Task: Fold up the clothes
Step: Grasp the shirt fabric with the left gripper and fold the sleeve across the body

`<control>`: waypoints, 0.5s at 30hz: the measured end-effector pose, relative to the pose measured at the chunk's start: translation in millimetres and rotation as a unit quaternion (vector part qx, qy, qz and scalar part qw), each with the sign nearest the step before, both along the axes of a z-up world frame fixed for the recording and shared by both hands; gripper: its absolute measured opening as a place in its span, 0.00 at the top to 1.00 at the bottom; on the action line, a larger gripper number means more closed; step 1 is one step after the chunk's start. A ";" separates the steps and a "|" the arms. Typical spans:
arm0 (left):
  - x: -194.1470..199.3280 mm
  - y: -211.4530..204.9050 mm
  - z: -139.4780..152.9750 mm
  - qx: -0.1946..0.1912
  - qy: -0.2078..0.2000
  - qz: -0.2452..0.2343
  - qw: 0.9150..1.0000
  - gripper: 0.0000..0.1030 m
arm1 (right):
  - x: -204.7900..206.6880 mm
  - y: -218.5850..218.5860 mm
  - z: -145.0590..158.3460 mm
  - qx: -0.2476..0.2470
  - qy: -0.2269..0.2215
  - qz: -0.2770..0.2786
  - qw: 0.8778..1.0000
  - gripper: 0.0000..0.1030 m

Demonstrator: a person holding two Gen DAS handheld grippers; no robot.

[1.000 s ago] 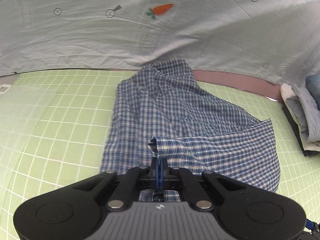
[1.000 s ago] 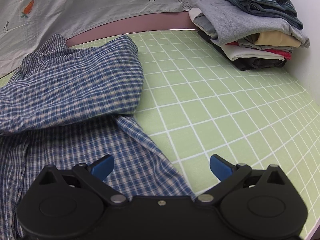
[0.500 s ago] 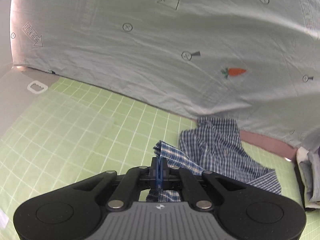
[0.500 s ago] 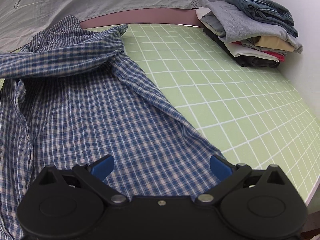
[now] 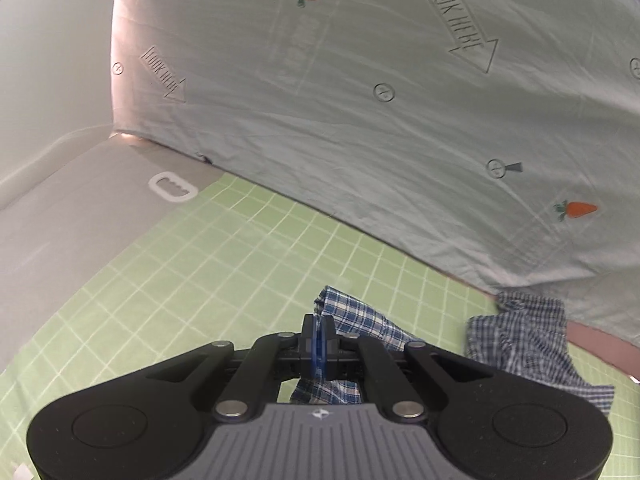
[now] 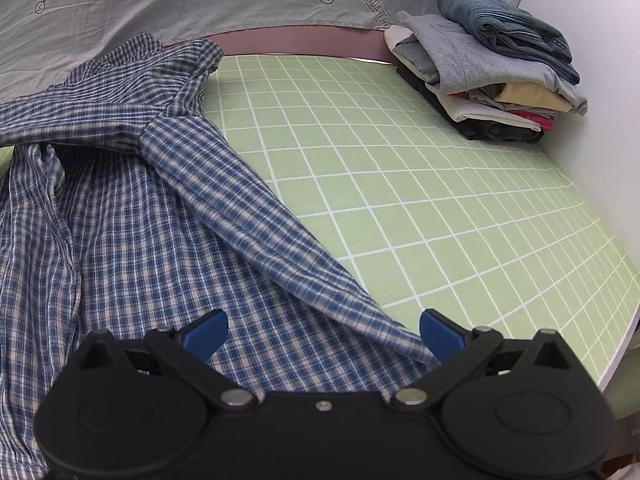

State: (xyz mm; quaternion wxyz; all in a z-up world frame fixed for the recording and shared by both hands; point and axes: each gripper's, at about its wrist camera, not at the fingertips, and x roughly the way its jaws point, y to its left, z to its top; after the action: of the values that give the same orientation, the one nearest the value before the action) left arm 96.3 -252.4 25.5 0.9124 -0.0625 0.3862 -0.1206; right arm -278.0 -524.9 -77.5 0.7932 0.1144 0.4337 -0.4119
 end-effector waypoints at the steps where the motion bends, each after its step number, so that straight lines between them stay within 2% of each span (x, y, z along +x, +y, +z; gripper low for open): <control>1: -4.4 -2.4 -2.2 0.015 0.006 -0.011 1.000 0.98 | -2.6 -0.1 0.2 0.001 -0.002 0.001 1.000 0.00; 2: -13.4 -6.5 -4.2 0.032 0.010 -0.027 0.999 0.96 | -3.7 -0.2 -1.0 0.001 -0.003 0.003 1.000 0.00; 3: -23.8 -8.0 -6.0 0.039 0.013 -0.034 0.999 0.90 | -5.1 -0.4 -1.3 0.000 -0.004 0.003 1.000 0.00; 6: -58.4 -16.2 -13.3 0.036 0.037 -0.079 0.996 0.71 | -12.4 -3.6 0.2 0.005 -0.016 -0.001 1.000 0.00; 10: -116.6 -37.0 -26.5 0.040 0.081 -0.137 0.986 0.61 | -24.9 -9.5 1.5 0.009 -0.029 -0.001 1.000 0.01; 12: -145.1 -47.3 -33.7 0.043 0.101 -0.161 0.981 0.54 | -33.0 -12.6 2.3 0.012 -0.035 0.005 0.999 0.08; 15: -185.9 -61.9 -43.4 0.052 0.125 -0.189 0.973 0.52 | -48.4 -18.7 2.3 0.018 -0.046 0.006 0.999 0.17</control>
State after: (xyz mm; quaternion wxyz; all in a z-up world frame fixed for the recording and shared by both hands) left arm -89.6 -314.2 -17.9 0.8197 0.0442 0.5074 -0.2621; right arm -326.4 -543.6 -75.1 0.8125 0.1454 0.4046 -0.3936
